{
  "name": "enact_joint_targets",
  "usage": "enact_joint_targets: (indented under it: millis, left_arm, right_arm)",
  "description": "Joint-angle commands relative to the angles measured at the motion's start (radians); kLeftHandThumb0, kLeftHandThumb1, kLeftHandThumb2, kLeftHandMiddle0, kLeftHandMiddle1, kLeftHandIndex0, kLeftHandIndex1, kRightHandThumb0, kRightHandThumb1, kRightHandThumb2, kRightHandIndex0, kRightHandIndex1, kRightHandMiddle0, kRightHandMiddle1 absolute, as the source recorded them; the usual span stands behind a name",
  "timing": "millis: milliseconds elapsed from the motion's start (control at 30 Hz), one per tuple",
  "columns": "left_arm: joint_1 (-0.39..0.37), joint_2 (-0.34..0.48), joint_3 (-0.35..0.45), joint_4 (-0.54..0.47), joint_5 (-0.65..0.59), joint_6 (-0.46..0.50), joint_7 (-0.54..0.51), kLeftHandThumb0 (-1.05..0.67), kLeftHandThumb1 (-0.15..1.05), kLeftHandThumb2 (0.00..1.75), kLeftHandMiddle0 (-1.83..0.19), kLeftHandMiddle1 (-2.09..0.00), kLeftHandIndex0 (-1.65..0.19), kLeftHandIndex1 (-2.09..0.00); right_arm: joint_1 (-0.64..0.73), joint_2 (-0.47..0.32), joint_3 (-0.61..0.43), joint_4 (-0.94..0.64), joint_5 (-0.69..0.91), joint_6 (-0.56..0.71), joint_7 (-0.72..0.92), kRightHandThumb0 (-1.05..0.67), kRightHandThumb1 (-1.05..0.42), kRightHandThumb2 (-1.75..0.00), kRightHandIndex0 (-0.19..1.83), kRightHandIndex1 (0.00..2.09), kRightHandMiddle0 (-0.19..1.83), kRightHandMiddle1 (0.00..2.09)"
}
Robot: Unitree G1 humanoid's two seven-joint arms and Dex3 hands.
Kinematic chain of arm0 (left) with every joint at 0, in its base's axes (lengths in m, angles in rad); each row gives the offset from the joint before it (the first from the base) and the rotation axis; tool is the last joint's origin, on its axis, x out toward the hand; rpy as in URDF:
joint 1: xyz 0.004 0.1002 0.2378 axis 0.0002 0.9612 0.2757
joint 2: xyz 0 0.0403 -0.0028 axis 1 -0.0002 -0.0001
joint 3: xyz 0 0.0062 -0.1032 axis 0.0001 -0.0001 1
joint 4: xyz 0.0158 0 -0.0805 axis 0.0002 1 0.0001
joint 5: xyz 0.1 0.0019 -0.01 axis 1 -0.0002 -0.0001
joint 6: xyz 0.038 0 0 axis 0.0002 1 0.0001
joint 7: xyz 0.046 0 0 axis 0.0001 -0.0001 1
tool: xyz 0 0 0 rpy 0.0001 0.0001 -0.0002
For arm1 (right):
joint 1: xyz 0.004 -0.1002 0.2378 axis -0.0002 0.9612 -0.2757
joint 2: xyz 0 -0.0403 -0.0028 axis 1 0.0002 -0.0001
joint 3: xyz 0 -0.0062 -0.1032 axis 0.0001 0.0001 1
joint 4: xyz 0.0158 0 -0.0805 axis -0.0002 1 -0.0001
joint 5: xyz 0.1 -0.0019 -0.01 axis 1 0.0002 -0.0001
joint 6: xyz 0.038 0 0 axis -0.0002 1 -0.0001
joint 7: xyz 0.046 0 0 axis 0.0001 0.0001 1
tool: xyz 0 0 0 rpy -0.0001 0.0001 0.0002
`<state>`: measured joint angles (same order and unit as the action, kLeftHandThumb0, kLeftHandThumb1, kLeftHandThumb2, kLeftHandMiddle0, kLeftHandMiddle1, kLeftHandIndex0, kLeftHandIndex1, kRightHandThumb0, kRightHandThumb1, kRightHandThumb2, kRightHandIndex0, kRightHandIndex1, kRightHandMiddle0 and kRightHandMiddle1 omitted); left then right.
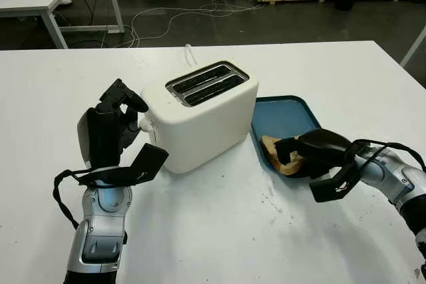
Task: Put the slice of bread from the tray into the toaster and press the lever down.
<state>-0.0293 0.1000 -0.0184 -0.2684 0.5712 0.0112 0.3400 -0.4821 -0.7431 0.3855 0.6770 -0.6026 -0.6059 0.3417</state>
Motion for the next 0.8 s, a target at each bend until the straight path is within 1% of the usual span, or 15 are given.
enact_joint_targets:
  millis: [0,67,100,133,167,233,300,433,533,567,600,667,700,733,767]
  left_arm:
    - [-0.005,0.004,-0.004,0.004,0.014,-0.010,0.011,0.10,0.92,0.57,-1.02,-1.75,-0.60,-1.75]
    - [-0.005,0.003,-0.004,0.003,0.015,-0.008,0.012,0.10,0.92,0.57,-1.01,-1.75,-0.60,-1.75]
    - [-0.005,0.001,-0.004,0.002,0.014,-0.007,0.012,0.10,0.92,0.57,-1.01,-1.75,-0.60,-1.75]
    - [-0.005,0.000,-0.004,0.001,0.013,-0.006,0.012,0.10,0.92,0.57,-1.01,-1.75,-0.60,-1.75]
    - [-0.006,-0.001,-0.004,0.001,0.014,-0.005,0.014,0.11,0.92,0.57,-1.01,-1.75,-0.60,-1.75]
    - [-0.006,0.000,-0.004,0.003,0.014,-0.007,0.016,0.11,0.92,0.57,-1.02,-1.75,-0.60,-1.75]
    - [-0.005,0.001,-0.004,0.002,0.015,-0.006,0.016,0.11,0.92,0.56,-1.02,-1.75,-0.60,-1.75]
    - [-0.004,0.001,-0.003,0.004,0.005,-0.014,0.018,0.12,0.92,0.57,-1.01,-1.75,-0.59,-1.75]
    - [-0.004,0.005,-0.004,0.007,0.009,-0.018,0.022,0.13,0.92,0.58,-1.02,-1.75,-0.59,-1.75]
    - [-0.005,0.003,-0.004,0.006,0.010,-0.015,0.022,0.12,0.92,0.57,-1.02,-1.75,-0.59,-1.75]
    - [-0.005,0.002,-0.004,0.004,0.011,-0.011,0.021,0.12,0.92,0.57,-1.02,-1.75,-0.59,-1.75]
    - [-0.005,0.001,-0.004,0.003,0.011,-0.010,0.021,0.12,0.92,0.57,-1.02,-1.75,-0.59,-1.75]
    - [-0.005,0.002,-0.005,0.004,0.017,-0.008,0.025,0.12,0.92,0.57,-1.02,-1.75,-0.59,-1.75]
    - [-0.005,0.003,-0.005,0.004,0.022,-0.006,0.027,0.13,0.92,0.56,-1.02,-1.75,-0.59,-1.75]
    - [-0.005,0.003,-0.005,0.004,0.025,-0.005,0.028,0.12,0.92,0.56,-1.02,-1.75,-0.59,-1.75]
  right_arm:
    - [0.020,0.006,0.014,0.003,0.003,0.027,0.052,-0.58,-0.92,-0.58,0.87,1.00,0.80,0.73]
    - [0.007,-0.004,0.007,-0.021,0.025,0.039,0.101,-0.58,-0.92,-0.56,0.85,0.97,0.79,0.66]
    - [0.000,-0.007,0.002,-0.027,0.041,0.043,0.129,-0.61,-0.92,-0.52,0.81,1.04,0.77,0.70]
    - [-0.006,-0.009,-0.002,-0.031,0.055,0.045,0.152,-0.64,-0.92,-0.48,0.75,1.14,0.70,0.83]
    - [-0.011,-0.011,-0.008,-0.039,0.072,0.052,0.183,-0.66,-0.92,-0.46,0.72,1.18,0.67,0.89]
    - [-0.020,-0.018,-0.019,-0.055,0.105,0.061,0.236,-0.71,-0.92,-0.42,0.66,1.21,0.60,0.98]
    - [-0.021,-0.025,-0.034,-0.078,0.131,0.062,0.266,-0.72,-0.92,-0.39,0.63,1.19,0.59,1.00]
    - [0.004,-0.020,-0.073,-0.104,0.129,0.029,0.176,-0.59,-0.92,-0.46,0.77,1.18,0.72,0.84]
    - [0.010,-0.017,-0.086,-0.115,0.119,0.026,0.130,-0.53,-0.92,-0.56,0.85,1.20,0.77,0.89]
    - [0.007,-0.018,-0.083,-0.117,0.115,0.033,0.131,-0.52,-0.92,-0.57,0.86,1.14,0.76,0.91]
    - [0.003,-0.019,-0.080,-0.112,0.112,0.030,0.128,-0.51,-0.92,-0.58,0.89,1.02,0.76,0.87]
    - [-0.001,-0.017,-0.079,-0.101,0.112,0.020,0.115,-0.50,-0.92,-0.57,0.93,0.97,0.77,0.85]
    - [0.000,-0.012,-0.085,-0.092,0.115,0.011,0.094,-0.49,-0.92,-0.57,0.84,1.29,0.71,1.10]
    - [0.004,-0.006,-0.095,-0.083,0.120,-0.001,0.063,-0.49,-0.92,-0.57,0.78,1.48,0.66,1.24]
    - [0.007,-0.001,-0.103,-0.077,0.119,-0.014,0.026,-0.49,-0.92,-0.58,0.73,1.61,0.60,1.41]
